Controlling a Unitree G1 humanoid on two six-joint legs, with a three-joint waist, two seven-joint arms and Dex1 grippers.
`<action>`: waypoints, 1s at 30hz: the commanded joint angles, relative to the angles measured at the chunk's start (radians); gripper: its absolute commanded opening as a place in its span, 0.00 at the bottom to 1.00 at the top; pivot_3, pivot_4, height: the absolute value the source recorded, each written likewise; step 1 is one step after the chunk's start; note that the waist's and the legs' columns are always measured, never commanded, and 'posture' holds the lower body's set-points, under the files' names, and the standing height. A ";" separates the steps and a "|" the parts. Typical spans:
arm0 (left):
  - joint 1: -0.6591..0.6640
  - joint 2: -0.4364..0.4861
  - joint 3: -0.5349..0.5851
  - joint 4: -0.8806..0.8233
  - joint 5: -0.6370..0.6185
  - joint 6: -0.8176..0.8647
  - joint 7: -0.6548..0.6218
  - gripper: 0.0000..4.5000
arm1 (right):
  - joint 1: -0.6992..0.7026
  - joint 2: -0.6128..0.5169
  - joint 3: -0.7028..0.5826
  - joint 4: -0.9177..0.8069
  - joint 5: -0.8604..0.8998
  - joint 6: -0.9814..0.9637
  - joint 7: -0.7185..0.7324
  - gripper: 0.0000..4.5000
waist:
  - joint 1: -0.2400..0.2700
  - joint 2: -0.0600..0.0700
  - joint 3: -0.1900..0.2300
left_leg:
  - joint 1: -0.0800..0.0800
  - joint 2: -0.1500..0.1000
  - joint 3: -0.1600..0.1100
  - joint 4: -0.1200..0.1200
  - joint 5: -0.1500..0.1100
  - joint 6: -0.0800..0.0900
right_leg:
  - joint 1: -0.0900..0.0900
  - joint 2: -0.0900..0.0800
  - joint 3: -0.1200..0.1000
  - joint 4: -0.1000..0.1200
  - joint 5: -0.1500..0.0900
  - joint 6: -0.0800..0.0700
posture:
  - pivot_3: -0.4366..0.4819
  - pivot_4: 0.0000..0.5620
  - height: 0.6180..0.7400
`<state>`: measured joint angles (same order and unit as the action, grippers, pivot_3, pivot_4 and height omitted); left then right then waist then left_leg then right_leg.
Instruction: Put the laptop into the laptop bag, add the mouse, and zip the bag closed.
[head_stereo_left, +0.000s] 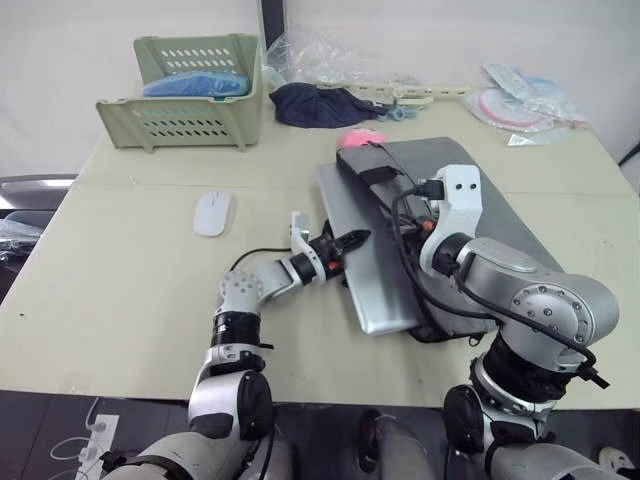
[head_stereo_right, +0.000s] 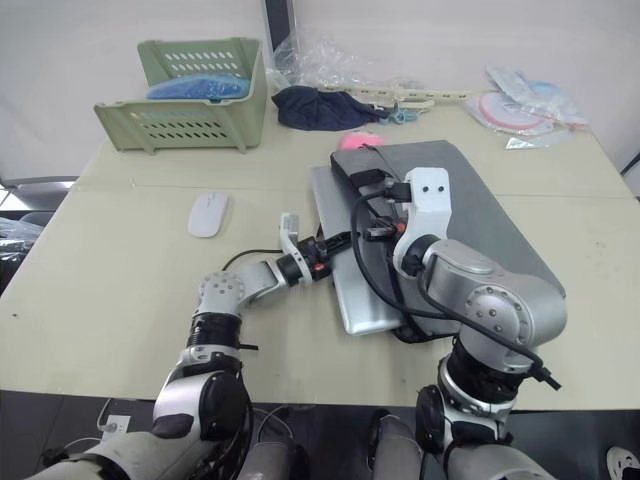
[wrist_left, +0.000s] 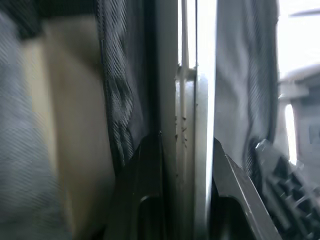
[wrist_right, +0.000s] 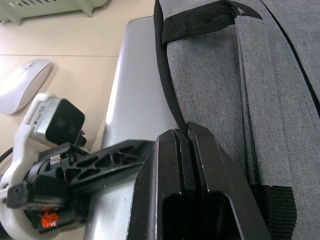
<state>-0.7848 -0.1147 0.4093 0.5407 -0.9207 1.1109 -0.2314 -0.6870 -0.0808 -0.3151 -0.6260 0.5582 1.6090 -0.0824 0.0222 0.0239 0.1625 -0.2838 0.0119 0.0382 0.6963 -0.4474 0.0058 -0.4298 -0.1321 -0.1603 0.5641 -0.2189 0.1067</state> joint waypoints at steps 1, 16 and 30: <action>-0.004 -0.064 -0.033 0.011 -0.022 0.017 -0.058 0.11 | -0.030 -0.001 0.000 -0.017 0.032 0.005 -0.013 0.00 | 0.000 0.000 0.000 | 0.000 0.000 0.000 0.000 0.000 0.000 | 0.000 0.000 0.000 0.000 0.000 0.000 | 0.48 0.27 1.00; -0.093 -0.069 -0.006 0.162 0.046 -0.137 -0.087 0.11 | -0.033 0.013 0.006 -0.017 0.081 0.005 -0.053 0.00 | 0.002 0.000 0.000 | 0.000 0.000 0.000 0.001 0.000 0.000 | 0.001 0.000 0.001 0.000 0.001 0.001 | 0.48 0.27 1.00; -0.239 -0.078 0.016 0.442 0.133 -0.366 -0.144 0.11 | -0.038 0.045 0.004 -0.009 0.127 0.005 -0.104 0.00 | 0.001 0.000 0.000 | 0.000 0.000 0.000 0.001 0.000 0.001 | 0.001 0.000 0.001 0.000 0.001 0.002 | 0.48 0.27 1.00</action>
<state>-1.0059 -0.1531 0.4173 0.9390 -0.7869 0.7700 -0.3330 -0.7024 -0.0431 -0.3149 -0.6202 0.6505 1.6090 -0.1749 0.0237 0.0240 0.1625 -0.2842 0.0120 0.0384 0.6976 -0.4470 0.0066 -0.4291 -0.1326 -0.1596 0.5642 -0.2177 0.1087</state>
